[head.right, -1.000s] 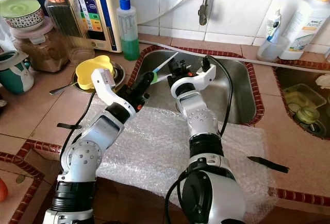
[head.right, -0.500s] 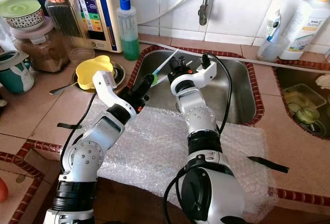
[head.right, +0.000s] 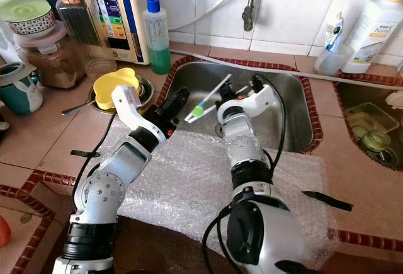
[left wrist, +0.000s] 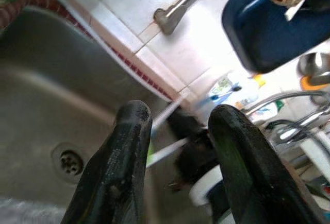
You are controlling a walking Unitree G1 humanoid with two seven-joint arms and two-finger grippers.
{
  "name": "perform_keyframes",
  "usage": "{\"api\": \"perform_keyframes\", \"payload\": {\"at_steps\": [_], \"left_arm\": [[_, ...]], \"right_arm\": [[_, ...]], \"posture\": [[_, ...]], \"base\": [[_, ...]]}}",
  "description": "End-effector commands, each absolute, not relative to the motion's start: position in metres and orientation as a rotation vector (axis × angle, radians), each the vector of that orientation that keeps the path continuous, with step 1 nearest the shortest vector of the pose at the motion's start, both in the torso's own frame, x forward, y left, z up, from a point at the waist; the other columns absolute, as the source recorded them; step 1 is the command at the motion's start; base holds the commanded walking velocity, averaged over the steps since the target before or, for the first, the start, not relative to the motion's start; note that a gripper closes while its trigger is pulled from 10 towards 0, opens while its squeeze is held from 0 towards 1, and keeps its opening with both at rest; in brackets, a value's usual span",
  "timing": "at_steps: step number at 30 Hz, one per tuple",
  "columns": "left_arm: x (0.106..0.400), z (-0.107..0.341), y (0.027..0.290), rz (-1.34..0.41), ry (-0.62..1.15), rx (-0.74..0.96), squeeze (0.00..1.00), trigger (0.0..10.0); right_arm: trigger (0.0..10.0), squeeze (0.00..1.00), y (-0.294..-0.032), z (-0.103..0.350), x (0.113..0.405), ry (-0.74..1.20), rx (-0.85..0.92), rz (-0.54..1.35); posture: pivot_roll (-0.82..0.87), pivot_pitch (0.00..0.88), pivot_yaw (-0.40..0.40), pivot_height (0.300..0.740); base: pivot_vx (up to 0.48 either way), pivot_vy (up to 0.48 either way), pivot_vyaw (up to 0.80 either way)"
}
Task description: Kitchen organization
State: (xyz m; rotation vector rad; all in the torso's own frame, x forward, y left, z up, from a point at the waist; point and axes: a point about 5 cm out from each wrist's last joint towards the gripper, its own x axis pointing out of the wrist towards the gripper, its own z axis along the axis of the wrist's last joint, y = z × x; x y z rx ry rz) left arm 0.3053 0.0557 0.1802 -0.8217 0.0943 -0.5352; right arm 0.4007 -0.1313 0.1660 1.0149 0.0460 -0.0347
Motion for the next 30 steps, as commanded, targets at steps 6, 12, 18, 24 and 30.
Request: {"api": "perform_keyframes", "payload": {"at_steps": [6,12,18,24,30], "left_arm": [[0.294,0.173,0.062,-0.554,0.109,-0.738,1.00,10.0],[0.288,0.167,0.070,-0.547,0.117,-0.667,1.00,10.0],[0.286,0.166,0.076,-0.532,0.122,-0.633,1.00,10.0],[0.282,0.164,0.079,-0.531,0.133,-0.604,1.00,10.0],[0.280,0.161,0.079,-0.530,0.146,-0.586,1.00,10.0]], "right_arm": [[0.0,0.00,-0.155,0.176,0.406,-0.006,0.624,-0.021],[10.0,0.00,-0.162,0.173,0.406,0.016,0.273,0.023],[10.0,1.00,-0.153,0.170,0.404,0.018,-0.097,0.154],[10.0,1.00,-0.153,0.163,0.400,0.003,-0.458,0.239],[10.0,1.00,-0.163,0.161,0.398,-0.013,-0.683,0.246]], "posture": [[0.11,0.063,0.046,0.740],[0.13,0.069,0.055,0.740],[0.14,0.070,0.057,0.740],[0.16,0.077,0.064,0.740],[0.16,0.082,0.068,0.740]], "base": [[0.000,0.000,0.00],[0.000,0.000,0.00],[0.000,0.000,0.00],[0.000,0.000,0.00],[0.000,0.000,0.00]]}}
